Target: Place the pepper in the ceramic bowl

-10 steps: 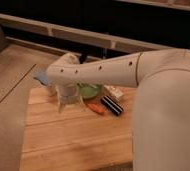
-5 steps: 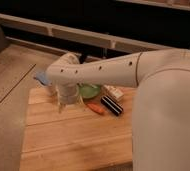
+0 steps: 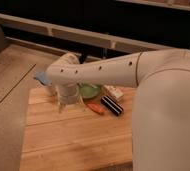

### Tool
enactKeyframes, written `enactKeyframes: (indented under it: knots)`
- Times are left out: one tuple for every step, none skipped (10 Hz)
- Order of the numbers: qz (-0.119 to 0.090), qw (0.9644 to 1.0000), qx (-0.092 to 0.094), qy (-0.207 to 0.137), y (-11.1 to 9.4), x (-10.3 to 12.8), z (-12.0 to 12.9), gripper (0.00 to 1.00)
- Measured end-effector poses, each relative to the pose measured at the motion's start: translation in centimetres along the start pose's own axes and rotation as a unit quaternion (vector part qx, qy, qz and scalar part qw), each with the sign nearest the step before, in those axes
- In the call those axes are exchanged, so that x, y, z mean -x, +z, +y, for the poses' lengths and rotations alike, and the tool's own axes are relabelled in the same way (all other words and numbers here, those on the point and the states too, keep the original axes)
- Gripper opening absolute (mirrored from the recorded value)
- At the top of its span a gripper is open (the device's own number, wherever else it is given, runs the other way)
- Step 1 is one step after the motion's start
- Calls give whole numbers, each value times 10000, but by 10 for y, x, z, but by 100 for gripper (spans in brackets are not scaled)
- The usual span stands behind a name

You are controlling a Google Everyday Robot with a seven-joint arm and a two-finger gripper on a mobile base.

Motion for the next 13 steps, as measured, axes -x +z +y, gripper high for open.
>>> enactKeyframes:
  knots:
    - [0, 10000, 0, 0, 0, 0, 0, 65]
    - [0, 10000, 0, 0, 0, 0, 0, 65]
    - [0, 10000, 0, 0, 0, 0, 0, 65]
    - [0, 10000, 0, 0, 0, 0, 0, 65]
    - [1, 10000, 0, 0, 0, 0, 0, 65]
    - [0, 10000, 0, 0, 0, 0, 0, 65]
    - [0, 10000, 0, 0, 0, 0, 0, 65]
    - [0, 10000, 0, 0, 0, 0, 0, 65]
    - [1, 10000, 0, 0, 0, 0, 0, 65]
    - [4, 10000, -1, -2, 1, 0, 0, 65]
    - [-28, 10000, 20, -40, 0, 2, -1, 65]
    - [-109, 9998, 60, -176, -1, 9, -1, 65]
    - [-206, 9990, 92, -374, -4, 17, -2, 65]
